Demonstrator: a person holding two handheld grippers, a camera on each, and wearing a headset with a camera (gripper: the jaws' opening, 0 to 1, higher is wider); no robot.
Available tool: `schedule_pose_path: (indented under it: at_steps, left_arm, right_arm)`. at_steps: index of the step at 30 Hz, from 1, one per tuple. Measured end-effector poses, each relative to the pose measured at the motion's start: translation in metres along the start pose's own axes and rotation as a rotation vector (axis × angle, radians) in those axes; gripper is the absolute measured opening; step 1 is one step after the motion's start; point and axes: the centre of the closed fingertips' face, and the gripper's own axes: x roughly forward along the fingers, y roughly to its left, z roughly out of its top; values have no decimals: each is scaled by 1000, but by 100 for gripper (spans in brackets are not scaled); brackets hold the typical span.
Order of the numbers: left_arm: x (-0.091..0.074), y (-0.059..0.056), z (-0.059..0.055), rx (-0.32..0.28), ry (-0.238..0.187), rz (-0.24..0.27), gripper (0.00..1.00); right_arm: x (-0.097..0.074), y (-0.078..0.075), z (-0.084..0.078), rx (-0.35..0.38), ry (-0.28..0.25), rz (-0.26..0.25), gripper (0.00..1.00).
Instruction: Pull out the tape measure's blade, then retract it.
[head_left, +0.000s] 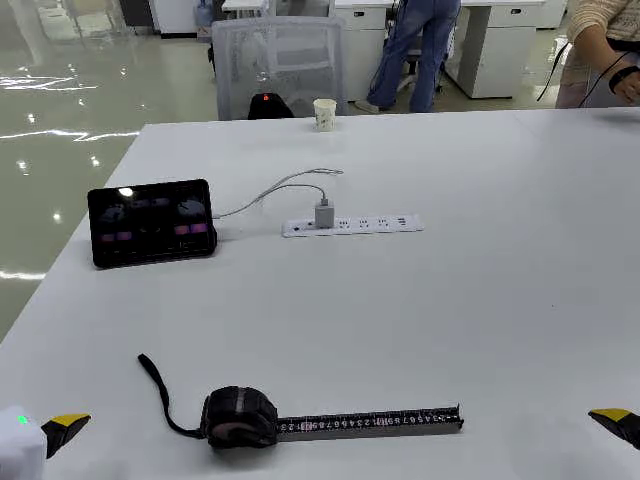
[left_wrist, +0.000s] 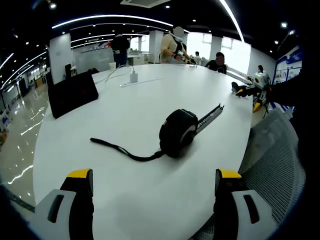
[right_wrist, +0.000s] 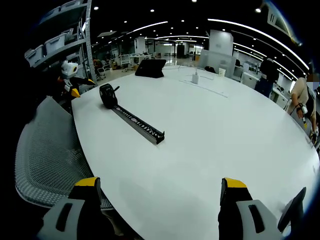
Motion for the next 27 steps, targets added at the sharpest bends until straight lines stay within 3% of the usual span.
schedule_pose_path:
  at_steps: [6,8,13,16,20,24,27]
  left_arm:
    - [0,-8,5,-22,-17,5,99]
    - [3,-13,5,-18,2,1,99]
    - [12,-23,19,-17,-11,2,99]
    - [22,-27,19,47,26,-2,99]
    - [34,-39,25,65,41,0,99]
    - [48,-49,36,-19,6,29,99]
    - [56,-56,41,-17,-6,42,99]
  right_arm:
    - [3,4,0,12,4,27,99]
    - [4,3,0,9,7,35,99]
    - [5,-5,2,-19,27,39,99]
    - [6,-9,5,-37,32,39,99]
    - [8,-13,14,-73,21,59,99]
    - [17,-13,14,-100,59,96,99]
    - [22,-13,14,-126,92,120,99]
